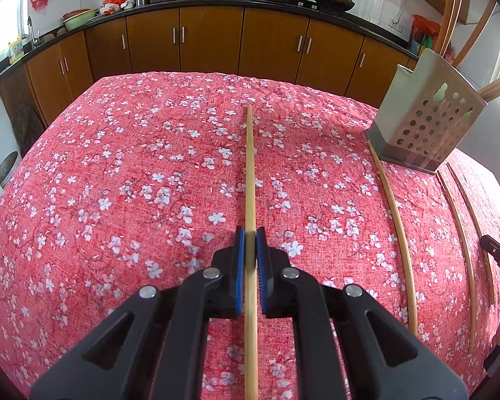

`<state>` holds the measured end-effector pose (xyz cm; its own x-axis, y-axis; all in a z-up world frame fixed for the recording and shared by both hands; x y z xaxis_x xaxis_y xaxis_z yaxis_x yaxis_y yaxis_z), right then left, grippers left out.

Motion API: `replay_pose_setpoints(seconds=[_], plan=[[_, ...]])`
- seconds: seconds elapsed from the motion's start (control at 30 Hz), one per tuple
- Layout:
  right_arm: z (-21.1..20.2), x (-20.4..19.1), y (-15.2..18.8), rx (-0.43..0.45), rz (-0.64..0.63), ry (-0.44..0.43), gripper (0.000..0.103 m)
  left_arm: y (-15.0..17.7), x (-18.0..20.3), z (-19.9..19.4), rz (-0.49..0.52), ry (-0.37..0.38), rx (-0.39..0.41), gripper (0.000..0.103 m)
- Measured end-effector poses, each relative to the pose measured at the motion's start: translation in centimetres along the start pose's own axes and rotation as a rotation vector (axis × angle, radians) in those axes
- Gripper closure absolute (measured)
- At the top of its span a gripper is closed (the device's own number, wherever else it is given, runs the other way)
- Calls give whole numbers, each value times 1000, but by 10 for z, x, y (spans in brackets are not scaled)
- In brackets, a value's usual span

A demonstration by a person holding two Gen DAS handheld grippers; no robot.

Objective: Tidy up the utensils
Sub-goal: 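Hold the grasped chopsticks against the table with both tools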

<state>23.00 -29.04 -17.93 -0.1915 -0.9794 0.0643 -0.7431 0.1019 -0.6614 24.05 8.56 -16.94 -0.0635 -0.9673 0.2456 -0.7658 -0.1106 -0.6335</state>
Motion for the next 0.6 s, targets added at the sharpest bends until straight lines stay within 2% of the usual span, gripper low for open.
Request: replay_pose_setpoints(seconds=[0.6], plan=[[0, 1, -1, -1, 1, 0, 95, -1, -1, 0, -1, -1, -1, 93]])
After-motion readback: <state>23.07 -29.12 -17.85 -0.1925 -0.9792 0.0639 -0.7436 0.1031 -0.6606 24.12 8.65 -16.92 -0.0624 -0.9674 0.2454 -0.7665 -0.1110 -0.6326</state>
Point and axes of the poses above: each gripper's, at about its wrist camera, not at the fingertips, and z roughly the way its jaws point, x to its right, y to its underside, the point moved 8 cm from there along z, roughly the way its jaws point, and after that the axes turned 12 degrees about y, right-handed, at the moved point
